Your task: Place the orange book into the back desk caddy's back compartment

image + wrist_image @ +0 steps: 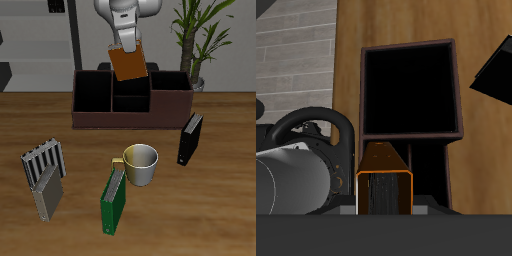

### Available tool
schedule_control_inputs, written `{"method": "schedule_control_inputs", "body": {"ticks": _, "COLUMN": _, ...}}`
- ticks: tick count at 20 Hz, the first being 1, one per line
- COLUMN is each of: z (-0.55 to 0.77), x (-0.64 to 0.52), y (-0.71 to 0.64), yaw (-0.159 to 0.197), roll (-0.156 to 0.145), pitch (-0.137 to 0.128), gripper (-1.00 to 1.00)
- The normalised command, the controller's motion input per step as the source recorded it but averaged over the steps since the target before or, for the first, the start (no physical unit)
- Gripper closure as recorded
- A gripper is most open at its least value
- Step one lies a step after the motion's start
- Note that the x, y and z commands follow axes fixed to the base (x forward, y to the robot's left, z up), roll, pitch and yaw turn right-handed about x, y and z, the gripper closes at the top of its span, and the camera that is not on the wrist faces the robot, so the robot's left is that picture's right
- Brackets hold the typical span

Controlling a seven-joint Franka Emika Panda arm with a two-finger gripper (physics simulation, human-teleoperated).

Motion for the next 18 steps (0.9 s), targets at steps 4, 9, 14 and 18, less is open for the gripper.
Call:
{"method": "schedule_control_inputs", "body": {"ticks": 4, "z": -0.16, "x": -0.05, "y": -0.03, "yaw": -0.018, "roll": 0.002, "pitch": 0.035, "gripper": 1.00}}
{"method": "schedule_control_inputs", "body": {"ticks": 9, "z": -0.13, "x": 0.06, "y": -0.10, "yaw": -0.016, "roll": -0.020, "pitch": 0.027, "gripper": 1.00}}
{"method": "schedule_control_inputs", "body": {"ticks": 14, "z": -0.17, "x": -0.02, "y": -0.09, "yaw": -0.016, "roll": -0.009, "pitch": 0.042, "gripper": 1.00}}
{"method": "schedule_control_inputs", "body": {"ticks": 18, "z": -0.15, "x": 0.09, "y": -0.09, "yaw": -0.024, "roll": -0.023, "pitch": 0.030, "gripper": 1.00}}
